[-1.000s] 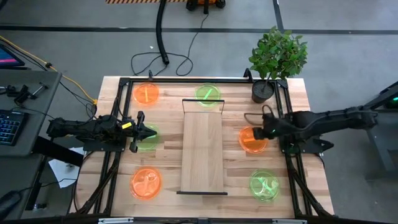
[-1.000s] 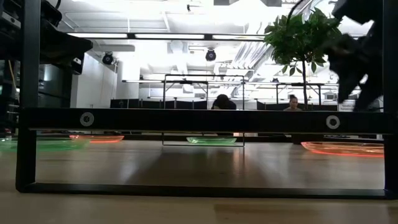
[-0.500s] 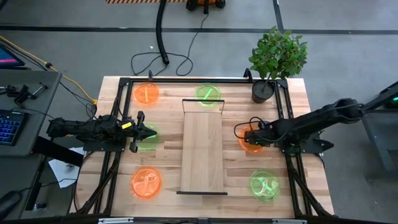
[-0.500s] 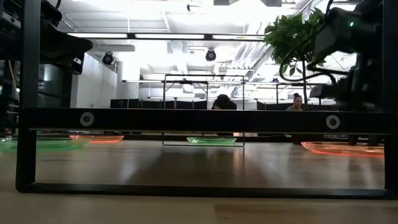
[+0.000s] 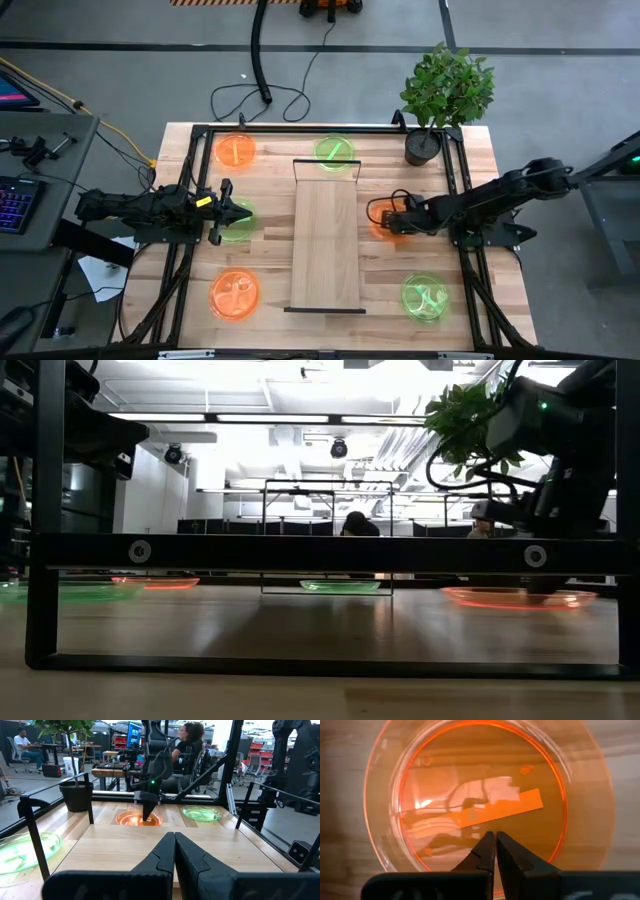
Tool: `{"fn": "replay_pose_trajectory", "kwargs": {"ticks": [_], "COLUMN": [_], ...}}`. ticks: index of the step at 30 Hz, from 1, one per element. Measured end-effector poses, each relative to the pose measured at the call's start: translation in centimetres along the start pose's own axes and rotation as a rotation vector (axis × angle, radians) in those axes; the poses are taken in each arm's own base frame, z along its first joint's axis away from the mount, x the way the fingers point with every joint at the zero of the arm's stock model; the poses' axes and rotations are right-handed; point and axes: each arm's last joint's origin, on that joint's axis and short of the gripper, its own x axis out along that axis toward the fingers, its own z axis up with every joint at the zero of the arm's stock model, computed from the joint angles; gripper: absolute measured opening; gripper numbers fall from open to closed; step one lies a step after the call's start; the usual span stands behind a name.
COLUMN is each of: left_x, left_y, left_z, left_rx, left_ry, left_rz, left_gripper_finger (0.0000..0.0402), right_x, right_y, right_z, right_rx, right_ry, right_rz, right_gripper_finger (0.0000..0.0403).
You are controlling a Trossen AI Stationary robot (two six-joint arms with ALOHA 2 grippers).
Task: Place and stack plates onto a shelf
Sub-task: Put the middle right orange plate on the shelf
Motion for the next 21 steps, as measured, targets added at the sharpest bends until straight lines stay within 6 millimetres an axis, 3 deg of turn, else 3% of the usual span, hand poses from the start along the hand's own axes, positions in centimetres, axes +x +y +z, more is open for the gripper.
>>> {"fn": "replay_pose_trajectory", "kwargs": {"ticks": [4, 8, 14, 21], "left_x": [0.0, 0.0, 0.0, 0.0], "left_y": [0.0, 0.0, 0.0, 0.0], "left_z": [0.0, 0.0, 0.0, 0.0], "left_rx": [0.0, 0.0, 0.0, 0.0], "left_ry": [0.0, 0.0, 0.0, 0.0], "left_rz": [0.0, 0.0, 0.0, 0.0], "left_gripper_finger": [0.0001, 0.0001, 0.0001, 0.0001], "right_x": [-0.8, -3.0, -5.8, -5.7], "right_y": [-0.2, -0.6, -3.1, -4.9], "right_z": [0.2, 0.5, 1.3, 1.6], "right_rx": [-0.047, -0.132, -0.175, -0.131], "right_ry": [0.001, 0.01, 0.009, 0.005], "right_rz": [0.023, 0.097, 0.059, -0.017], "right_gripper_finger": [0.0006, 0.0001, 0.0001, 0.0011]}}
